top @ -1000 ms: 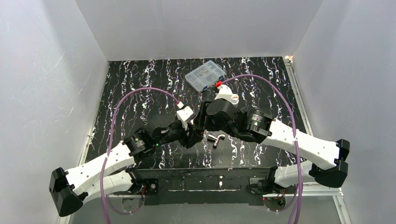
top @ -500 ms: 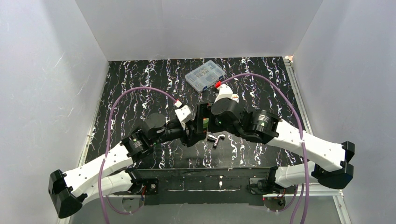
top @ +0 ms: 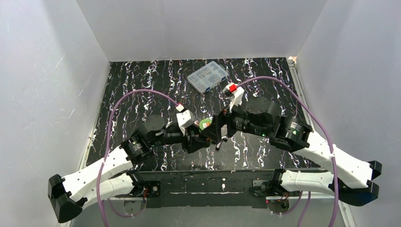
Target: Sort the pills into containers
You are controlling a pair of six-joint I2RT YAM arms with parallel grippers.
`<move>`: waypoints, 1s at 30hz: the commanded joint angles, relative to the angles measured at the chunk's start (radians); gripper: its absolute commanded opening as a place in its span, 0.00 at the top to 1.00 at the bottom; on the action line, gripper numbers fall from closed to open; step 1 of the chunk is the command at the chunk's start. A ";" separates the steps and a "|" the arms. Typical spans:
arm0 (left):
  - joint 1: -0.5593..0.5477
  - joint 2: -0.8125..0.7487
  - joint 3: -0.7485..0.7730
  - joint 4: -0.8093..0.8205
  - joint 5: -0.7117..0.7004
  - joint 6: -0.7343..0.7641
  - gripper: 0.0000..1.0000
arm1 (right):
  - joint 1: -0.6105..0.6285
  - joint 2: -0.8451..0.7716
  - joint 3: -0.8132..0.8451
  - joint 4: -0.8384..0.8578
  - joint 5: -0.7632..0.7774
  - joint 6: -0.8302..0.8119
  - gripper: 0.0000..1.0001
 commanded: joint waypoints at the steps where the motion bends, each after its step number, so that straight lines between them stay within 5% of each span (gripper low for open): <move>1: 0.000 -0.039 0.028 0.060 0.145 -0.022 1.00 | -0.107 -0.064 -0.055 0.114 -0.265 -0.106 0.02; 11: 0.009 -0.026 0.023 0.120 0.300 -0.110 1.00 | -0.184 -0.081 -0.071 0.217 -0.634 -0.126 0.03; 18: 0.026 -0.014 0.022 0.168 0.338 -0.152 1.00 | -0.184 -0.079 -0.074 0.194 -0.611 -0.134 0.08; 30: 0.045 0.004 0.021 0.203 0.359 -0.185 1.00 | -0.180 -0.062 -0.078 0.193 -0.574 -0.127 0.35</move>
